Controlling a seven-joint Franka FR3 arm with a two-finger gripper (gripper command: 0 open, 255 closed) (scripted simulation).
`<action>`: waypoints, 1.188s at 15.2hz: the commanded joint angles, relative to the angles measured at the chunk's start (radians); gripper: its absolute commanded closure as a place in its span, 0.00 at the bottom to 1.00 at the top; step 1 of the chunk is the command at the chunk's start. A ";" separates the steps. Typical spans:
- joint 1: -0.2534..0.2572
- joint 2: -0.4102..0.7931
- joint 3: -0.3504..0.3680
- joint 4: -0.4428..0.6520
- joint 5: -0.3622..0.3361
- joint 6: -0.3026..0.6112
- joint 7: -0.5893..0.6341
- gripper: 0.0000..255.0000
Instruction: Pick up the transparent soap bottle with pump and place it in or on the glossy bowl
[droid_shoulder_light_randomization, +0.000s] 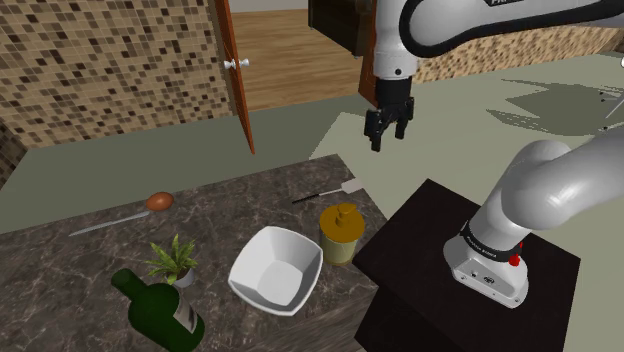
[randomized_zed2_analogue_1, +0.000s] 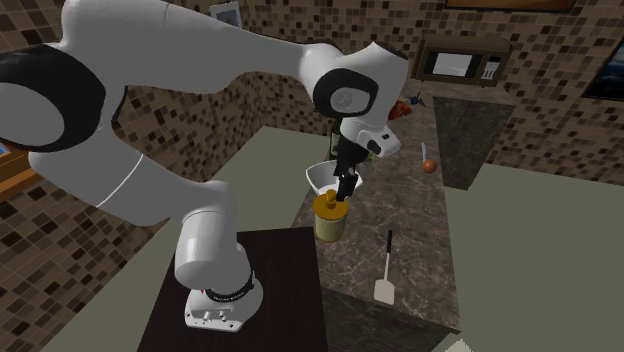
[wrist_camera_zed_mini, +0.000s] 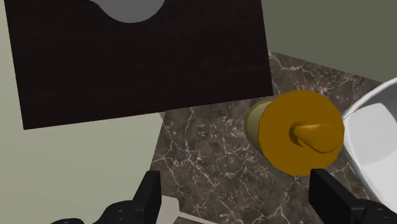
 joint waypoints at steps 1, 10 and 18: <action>0.009 0.050 0.023 -0.013 0.020 0.057 0.017 0.00; 0.058 0.328 0.137 -0.008 0.095 0.305 0.106 0.00; 0.086 0.509 0.190 0.007 0.109 0.461 0.153 0.00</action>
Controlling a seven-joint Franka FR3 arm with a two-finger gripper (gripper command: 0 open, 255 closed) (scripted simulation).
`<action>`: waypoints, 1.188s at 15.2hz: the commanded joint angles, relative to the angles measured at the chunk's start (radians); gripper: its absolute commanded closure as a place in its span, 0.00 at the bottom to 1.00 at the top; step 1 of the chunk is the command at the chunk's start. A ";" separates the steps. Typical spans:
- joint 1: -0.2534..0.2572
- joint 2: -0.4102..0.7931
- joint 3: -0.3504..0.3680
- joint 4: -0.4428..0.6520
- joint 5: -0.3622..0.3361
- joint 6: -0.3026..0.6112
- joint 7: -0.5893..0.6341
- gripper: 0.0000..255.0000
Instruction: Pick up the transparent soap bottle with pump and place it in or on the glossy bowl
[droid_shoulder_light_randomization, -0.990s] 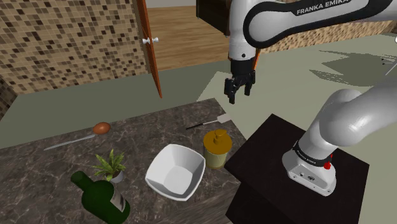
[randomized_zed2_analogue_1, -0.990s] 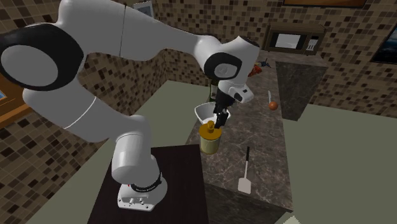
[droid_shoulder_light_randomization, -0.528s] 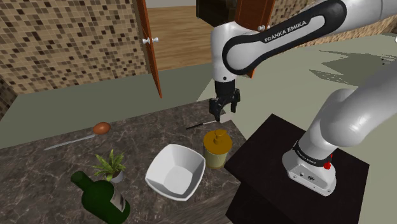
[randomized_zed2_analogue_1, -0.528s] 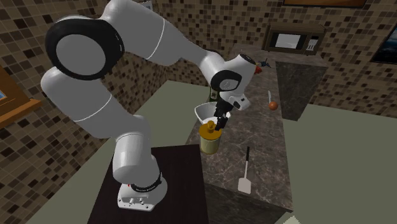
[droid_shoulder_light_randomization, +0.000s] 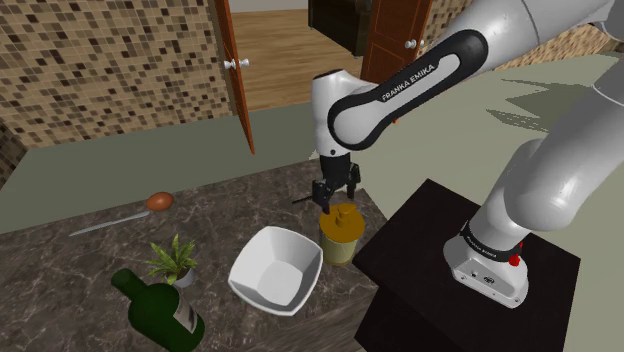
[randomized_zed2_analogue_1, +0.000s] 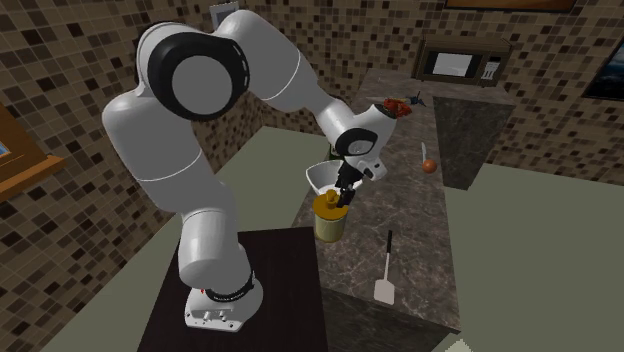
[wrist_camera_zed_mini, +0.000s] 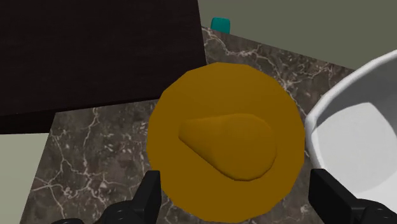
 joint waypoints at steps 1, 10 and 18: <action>0.004 0.018 0.005 -0.012 0.002 0.031 0.002 0.00; 0.009 0.046 0.013 -0.038 0.006 0.085 0.002 0.00; 0.009 0.046 0.013 -0.038 0.006 0.085 0.002 1.00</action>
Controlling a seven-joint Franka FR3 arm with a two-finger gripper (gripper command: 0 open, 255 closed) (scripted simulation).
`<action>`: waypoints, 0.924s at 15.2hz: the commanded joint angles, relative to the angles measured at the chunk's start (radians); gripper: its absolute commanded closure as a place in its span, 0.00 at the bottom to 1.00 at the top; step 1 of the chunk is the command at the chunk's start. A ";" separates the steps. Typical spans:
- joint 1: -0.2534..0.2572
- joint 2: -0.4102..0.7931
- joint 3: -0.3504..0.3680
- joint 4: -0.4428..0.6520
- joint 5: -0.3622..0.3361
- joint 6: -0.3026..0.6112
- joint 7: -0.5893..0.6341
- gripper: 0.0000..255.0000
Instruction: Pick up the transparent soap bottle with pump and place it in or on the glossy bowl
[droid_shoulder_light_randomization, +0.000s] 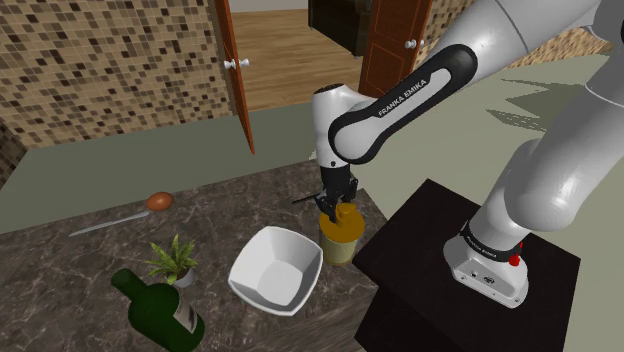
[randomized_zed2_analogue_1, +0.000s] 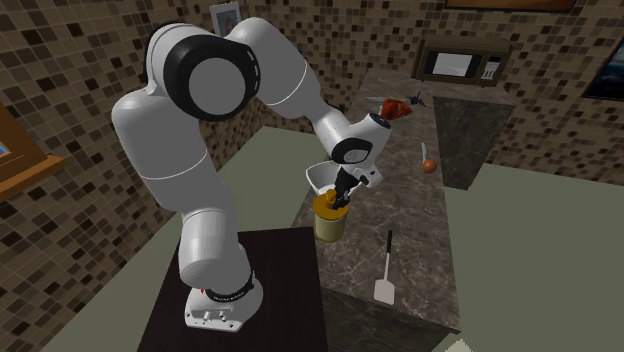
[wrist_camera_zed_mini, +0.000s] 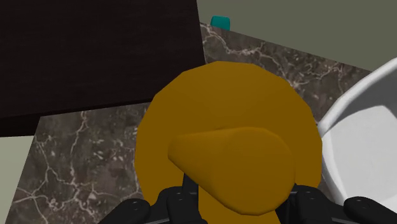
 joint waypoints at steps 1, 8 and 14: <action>0.000 0.000 0.000 -0.001 0.000 0.000 0.000 1.00; -0.001 -0.044 -0.004 0.016 0.004 -0.061 0.003 1.00; -0.002 -0.104 -0.012 0.047 0.007 -0.151 0.009 1.00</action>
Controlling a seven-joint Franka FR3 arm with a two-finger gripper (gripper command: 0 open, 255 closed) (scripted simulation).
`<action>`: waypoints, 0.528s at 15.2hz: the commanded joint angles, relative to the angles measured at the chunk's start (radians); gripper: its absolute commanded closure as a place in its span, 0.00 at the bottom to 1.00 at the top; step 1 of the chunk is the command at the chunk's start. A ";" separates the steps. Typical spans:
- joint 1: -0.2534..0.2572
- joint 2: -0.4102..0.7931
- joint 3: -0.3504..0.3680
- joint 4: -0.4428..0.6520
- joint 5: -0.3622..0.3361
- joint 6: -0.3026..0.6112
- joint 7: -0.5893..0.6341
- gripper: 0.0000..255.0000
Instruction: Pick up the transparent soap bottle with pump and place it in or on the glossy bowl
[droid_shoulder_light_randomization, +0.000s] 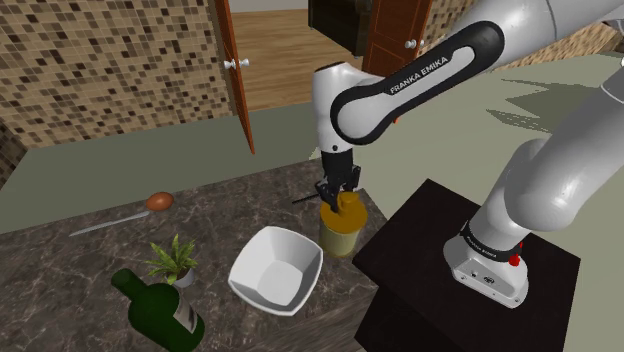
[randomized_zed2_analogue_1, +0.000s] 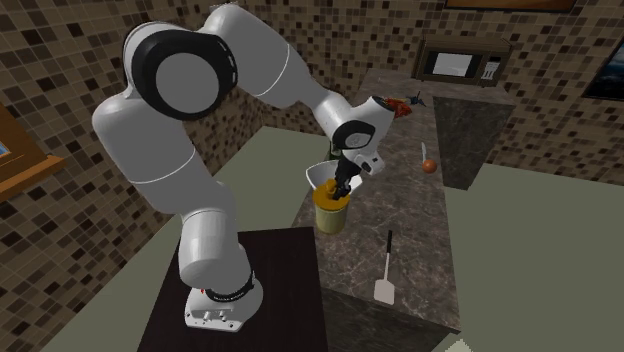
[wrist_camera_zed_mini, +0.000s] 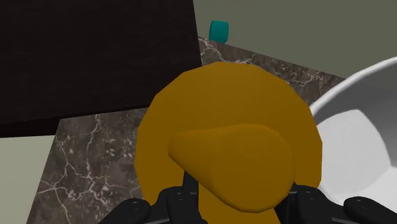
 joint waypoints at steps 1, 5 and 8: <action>-0.002 -0.019 -0.004 0.012 0.000 -0.031 0.000 1.00; -0.003 -0.053 -0.010 0.038 0.000 -0.090 0.006 1.00; -0.003 -0.075 -0.015 0.060 -0.001 -0.134 0.010 1.00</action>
